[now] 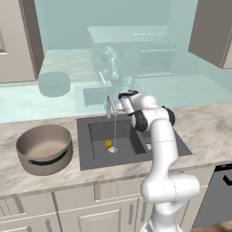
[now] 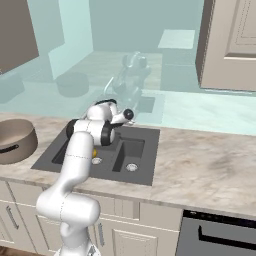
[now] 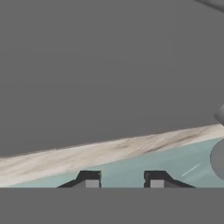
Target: Dump the lemon from the pot into the sink. Then turn on the water and wash the lemon. Then turn off the water and put the lemon back in the pot.
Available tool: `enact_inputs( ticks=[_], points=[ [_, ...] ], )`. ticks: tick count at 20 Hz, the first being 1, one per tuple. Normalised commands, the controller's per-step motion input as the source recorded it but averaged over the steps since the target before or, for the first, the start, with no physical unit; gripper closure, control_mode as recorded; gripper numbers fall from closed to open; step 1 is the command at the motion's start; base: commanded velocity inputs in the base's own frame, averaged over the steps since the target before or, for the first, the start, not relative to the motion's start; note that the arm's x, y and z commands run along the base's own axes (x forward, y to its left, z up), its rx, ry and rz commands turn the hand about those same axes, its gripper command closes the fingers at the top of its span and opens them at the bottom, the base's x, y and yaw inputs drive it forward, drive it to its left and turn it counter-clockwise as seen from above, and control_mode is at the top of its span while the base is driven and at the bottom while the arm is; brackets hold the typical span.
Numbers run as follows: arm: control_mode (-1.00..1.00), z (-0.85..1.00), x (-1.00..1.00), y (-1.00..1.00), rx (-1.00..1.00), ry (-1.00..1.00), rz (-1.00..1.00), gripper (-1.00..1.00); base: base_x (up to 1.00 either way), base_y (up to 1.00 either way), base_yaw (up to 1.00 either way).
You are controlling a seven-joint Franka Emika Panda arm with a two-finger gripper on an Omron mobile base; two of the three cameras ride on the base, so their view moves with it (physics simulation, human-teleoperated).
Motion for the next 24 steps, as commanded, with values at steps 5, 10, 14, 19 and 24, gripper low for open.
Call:
enact_inputs(
  ticks=[5,10,14,19,24],
  points=[
    [-1.00,1.00,0.66,1.00,0.03,-0.20,-0.03,-1.00,0.00,0.00,0.00],
    [-1.00,1.00,0.78,0.96,0.04,-0.17,-0.04,-1.00,0.00,0.00,0.00],
    [-1.00,1.00,0.90,0.76,0.06,-0.11,-0.04,-1.00,0.00,0.00,0.00],
    [-1.00,1.00,0.98,0.61,0.06,-0.09,-0.03,-1.00,0.00,0.00,0.00],
    [-1.00,1.00,0.98,0.49,0.06,-0.08,-0.04,-1.00,0.00,0.00,0.00]
  ],
)
